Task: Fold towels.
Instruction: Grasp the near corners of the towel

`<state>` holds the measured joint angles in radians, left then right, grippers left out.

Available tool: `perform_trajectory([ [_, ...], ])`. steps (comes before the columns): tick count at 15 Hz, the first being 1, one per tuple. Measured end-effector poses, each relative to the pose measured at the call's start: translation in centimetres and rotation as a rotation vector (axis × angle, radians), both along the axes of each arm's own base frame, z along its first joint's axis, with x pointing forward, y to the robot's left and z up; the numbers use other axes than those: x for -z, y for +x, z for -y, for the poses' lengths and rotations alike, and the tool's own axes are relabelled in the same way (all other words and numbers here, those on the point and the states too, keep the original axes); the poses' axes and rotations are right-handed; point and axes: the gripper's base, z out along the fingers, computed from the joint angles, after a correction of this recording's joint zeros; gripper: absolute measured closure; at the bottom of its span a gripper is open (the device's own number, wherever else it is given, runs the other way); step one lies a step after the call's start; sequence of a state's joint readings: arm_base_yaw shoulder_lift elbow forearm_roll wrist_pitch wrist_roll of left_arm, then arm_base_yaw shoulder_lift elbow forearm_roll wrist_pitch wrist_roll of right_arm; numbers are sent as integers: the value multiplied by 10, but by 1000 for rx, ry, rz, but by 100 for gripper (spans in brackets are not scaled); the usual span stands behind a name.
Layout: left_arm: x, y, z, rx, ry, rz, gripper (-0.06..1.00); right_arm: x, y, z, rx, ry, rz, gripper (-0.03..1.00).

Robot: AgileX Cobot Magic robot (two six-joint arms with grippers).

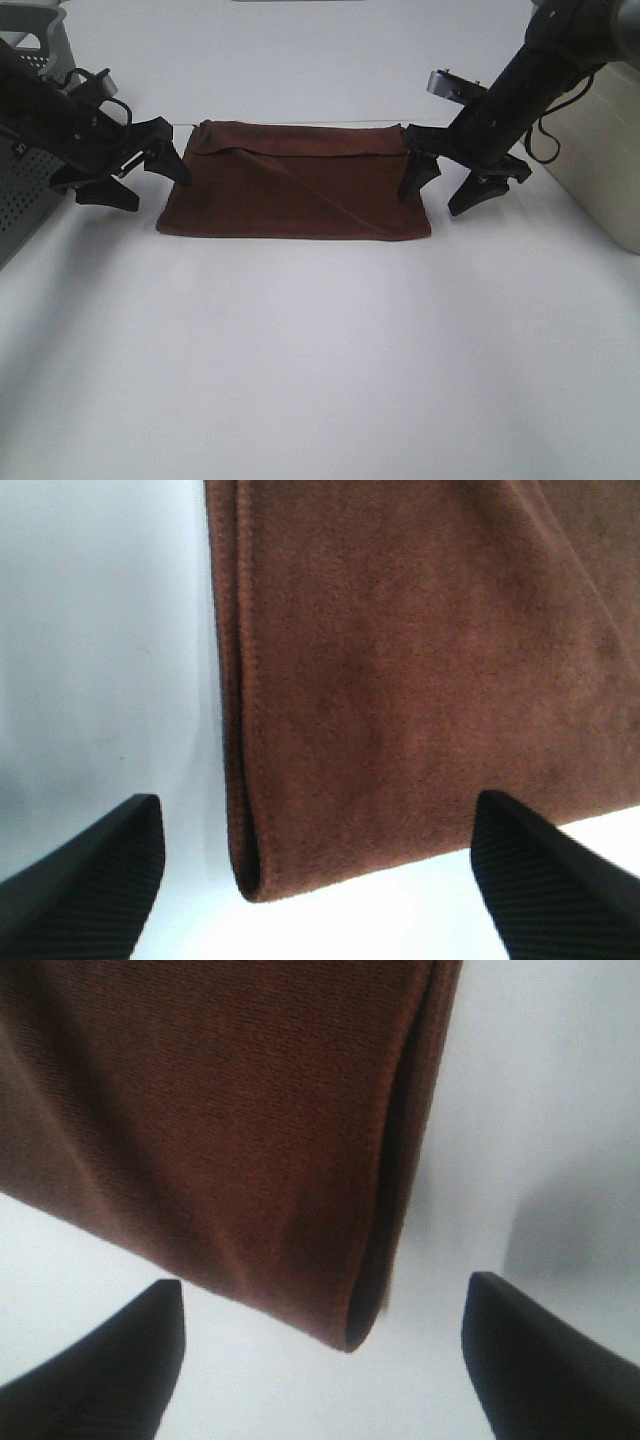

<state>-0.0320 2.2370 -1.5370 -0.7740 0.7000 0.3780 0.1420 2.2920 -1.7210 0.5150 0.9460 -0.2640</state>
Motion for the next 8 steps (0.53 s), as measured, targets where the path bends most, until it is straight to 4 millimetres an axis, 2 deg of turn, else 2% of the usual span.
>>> perform_trajectory([
  [3,16,1,5,-5,7,-18,17,19,2,-3,5,35,-22,24],
  [5,24,0,18,11,0,-32,19,23,3,-7,8,85,-22,26],
  [7,27,-1,29,20,-10,-34,24,26,5,-10,26,113,-14,32],
  [8,28,-1,31,21,-9,-33,30,28,6,-9,30,110,-7,38],
])
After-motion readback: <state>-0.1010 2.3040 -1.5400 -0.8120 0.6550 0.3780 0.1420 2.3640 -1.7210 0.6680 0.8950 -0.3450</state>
